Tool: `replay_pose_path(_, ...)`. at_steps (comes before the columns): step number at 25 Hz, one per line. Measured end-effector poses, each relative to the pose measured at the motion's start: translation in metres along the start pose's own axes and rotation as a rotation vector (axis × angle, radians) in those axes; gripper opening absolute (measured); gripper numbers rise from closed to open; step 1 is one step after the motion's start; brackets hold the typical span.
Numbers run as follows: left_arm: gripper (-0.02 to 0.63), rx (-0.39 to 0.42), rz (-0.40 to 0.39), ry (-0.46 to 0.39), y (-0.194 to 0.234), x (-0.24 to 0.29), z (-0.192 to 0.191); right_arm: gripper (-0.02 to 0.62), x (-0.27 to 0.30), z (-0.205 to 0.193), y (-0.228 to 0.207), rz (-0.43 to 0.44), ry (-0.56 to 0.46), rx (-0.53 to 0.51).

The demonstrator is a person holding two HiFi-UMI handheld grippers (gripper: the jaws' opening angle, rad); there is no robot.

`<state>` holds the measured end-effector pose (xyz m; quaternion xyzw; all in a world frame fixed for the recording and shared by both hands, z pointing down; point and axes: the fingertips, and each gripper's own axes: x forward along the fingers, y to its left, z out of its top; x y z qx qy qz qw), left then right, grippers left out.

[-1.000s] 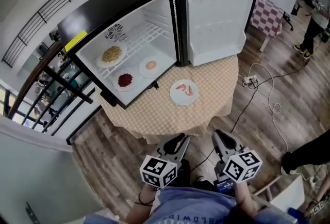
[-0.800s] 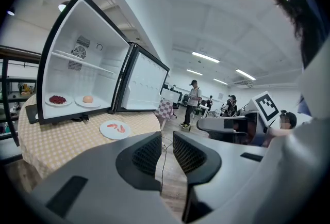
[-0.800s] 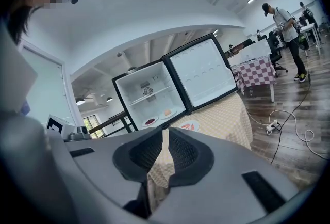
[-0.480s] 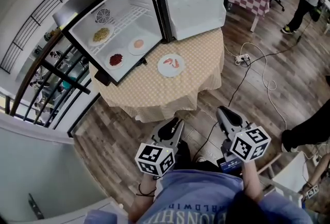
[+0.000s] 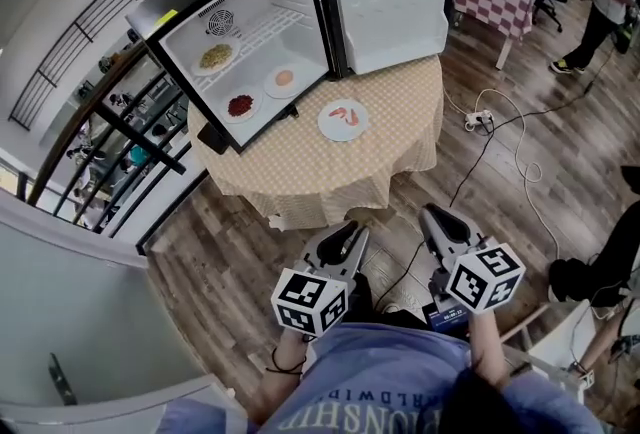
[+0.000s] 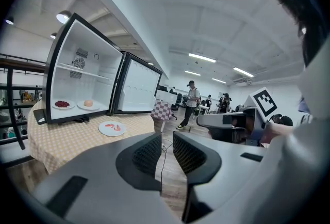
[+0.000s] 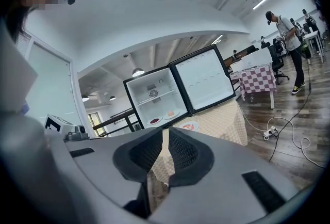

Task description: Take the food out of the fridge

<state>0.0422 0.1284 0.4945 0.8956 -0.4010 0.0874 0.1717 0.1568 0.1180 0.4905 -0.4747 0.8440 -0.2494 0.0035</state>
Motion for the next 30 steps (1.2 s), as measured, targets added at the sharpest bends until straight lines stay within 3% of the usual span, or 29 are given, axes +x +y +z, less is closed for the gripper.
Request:
replay_pose_path(10, 0.080, -0.006, 0.035, -0.005, -0.006, -0.017, -0.005, 0.051, -0.006, -0.006, 0.018, 0.052, 0.029, -0.037)
replay_pose_path(30, 0.081, 0.011, 0.007, 0.011, -0.030, -0.016, -0.009, 0.049, -0.024, -0.013, 0.019, 0.056, 0.030, -0.015)
